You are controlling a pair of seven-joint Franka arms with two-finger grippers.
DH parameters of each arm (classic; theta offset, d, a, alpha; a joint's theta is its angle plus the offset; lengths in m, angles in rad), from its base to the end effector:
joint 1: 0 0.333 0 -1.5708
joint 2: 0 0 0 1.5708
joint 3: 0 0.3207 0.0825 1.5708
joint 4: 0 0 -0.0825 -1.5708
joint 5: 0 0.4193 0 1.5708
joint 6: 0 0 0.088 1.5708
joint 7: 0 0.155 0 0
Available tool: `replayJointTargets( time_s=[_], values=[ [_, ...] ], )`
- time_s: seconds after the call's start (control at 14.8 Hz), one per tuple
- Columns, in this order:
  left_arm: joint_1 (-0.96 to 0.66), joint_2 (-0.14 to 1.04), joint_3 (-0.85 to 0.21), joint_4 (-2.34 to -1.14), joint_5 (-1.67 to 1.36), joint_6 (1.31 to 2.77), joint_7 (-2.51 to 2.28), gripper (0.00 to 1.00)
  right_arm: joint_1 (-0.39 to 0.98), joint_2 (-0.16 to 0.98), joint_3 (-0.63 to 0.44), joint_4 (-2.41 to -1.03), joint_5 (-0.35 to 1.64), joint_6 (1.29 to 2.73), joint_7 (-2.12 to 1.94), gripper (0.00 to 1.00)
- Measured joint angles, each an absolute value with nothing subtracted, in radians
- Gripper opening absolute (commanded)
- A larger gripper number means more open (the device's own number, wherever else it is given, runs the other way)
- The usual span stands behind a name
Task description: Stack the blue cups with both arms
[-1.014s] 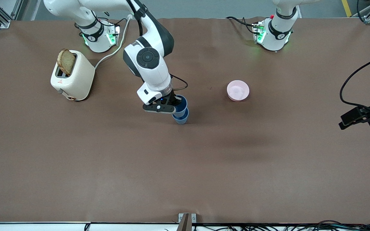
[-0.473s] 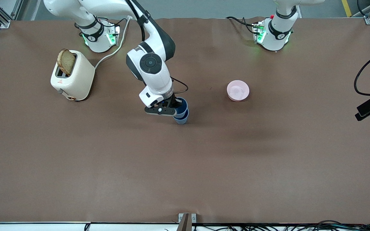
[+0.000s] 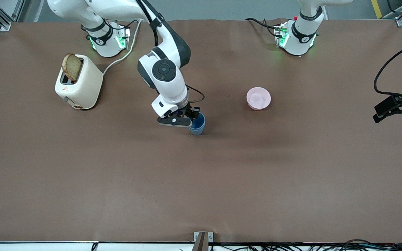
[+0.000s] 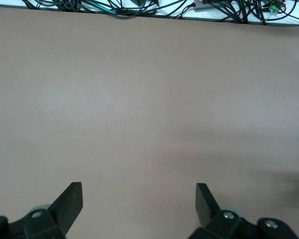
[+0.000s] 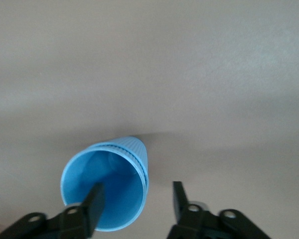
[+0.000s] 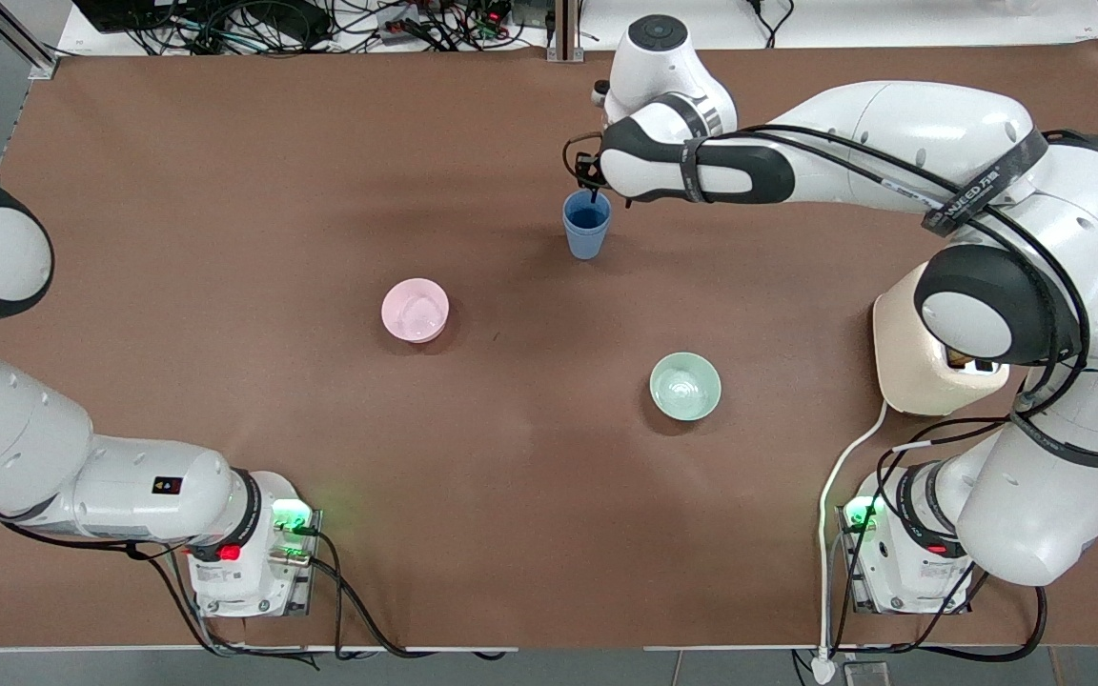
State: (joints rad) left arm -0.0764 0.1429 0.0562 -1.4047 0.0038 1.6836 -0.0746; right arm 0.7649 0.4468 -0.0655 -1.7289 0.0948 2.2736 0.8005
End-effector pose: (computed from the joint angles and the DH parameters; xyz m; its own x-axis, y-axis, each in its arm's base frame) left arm 0.6526 -0.0151 0.5894 0.9893 0.0525 0.1363 0.0532 -0.9986 -0.0017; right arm 0.5360 0.4622 0.2710 0.9878 -0.1520 0.0325 -0.1479 -0.9834 -0.1049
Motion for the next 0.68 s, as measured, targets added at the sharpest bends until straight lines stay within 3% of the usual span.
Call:
replayJointTargets(
  time_s=[0.27,0.47,0.68],
  values=[
    [-0.079,0.143,0.055,-1.407,0.004,1.672,-0.074,1.00,0.664,0.309,-0.088,-1.704,0.090,2.118,0.730,0.95],
    [-0.077,0.143,0.055,-1.409,0.004,1.622,-0.074,1.00,0.474,0.160,-0.094,-1.707,0.085,1.981,0.563,0.95],
    [-0.080,0.142,0.054,-1.410,0.004,1.611,-0.073,1.00,0.283,0.080,-0.098,-1.723,0.054,1.920,0.410,0.95]
  ],
)
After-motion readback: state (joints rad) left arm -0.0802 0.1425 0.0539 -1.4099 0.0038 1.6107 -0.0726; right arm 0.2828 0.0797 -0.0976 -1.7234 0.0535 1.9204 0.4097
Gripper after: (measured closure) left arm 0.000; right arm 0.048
